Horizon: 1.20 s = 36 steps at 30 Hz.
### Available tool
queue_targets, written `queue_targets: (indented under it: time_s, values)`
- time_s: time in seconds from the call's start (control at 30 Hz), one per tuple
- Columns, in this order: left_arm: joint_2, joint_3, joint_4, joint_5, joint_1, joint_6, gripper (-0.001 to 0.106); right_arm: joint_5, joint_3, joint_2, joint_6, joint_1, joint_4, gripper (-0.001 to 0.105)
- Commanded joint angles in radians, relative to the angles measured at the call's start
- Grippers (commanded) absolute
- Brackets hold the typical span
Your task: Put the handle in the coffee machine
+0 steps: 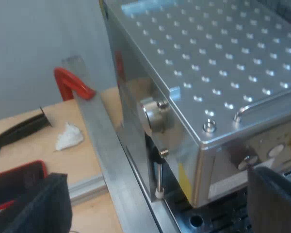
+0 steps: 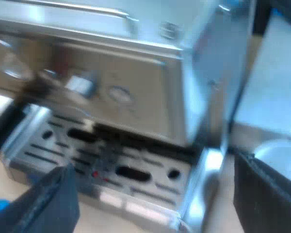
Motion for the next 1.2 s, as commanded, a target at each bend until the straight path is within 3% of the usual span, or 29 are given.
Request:
queue_targets:
  time_s: [0.03, 0.17, 0.33, 0.53, 0.63, 0.97, 1.1, 1.2]
  values:
    - [-0.023, -0.011, -0.01, 0.001, 0.015, -0.014, 0.076, -0.103, -0.012, -0.006, -0.006, -0.226, 0.089, 0.069]
    - [-0.051, -0.011, 0.013, -0.002, 0.016, -0.009, 0.076, -0.186, -0.012, -0.006, -0.02, -0.415, 0.166, 0.069]
    - [-0.111, -0.011, 0.026, -0.002, 0.016, 0.01, 0.076, -0.224, -0.009, -0.036, -0.133, -0.601, 0.247, 0.069]
    - [-0.215, 0.016, 0.042, -0.002, 0.016, 0.052, 0.076, -0.229, 0.01, -0.119, -0.149, -0.616, 0.263, 0.069]
    - [-0.318, 0.076, 0.042, -0.002, 0.016, 0.052, 0.076, -0.229, 0.041, -0.223, -0.187, -0.616, 0.271, 0.069]
    - [-0.739, 0.299, 0.066, -0.002, 0.016, 0.059, 0.076, -0.227, 0.118, -0.522, -0.187, -0.616, 0.271, 0.069]
    - [-0.862, 0.332, 0.091, -0.002, 0.016, 0.064, 0.076, -0.227, 0.154, -0.605, -0.185, -0.616, 0.271, 0.069]
    - [-0.914, 0.334, 0.171, -0.002, 0.016, 0.105, 0.076, -0.227, 0.179, -0.673, -0.185, -0.616, 0.271, 0.069]
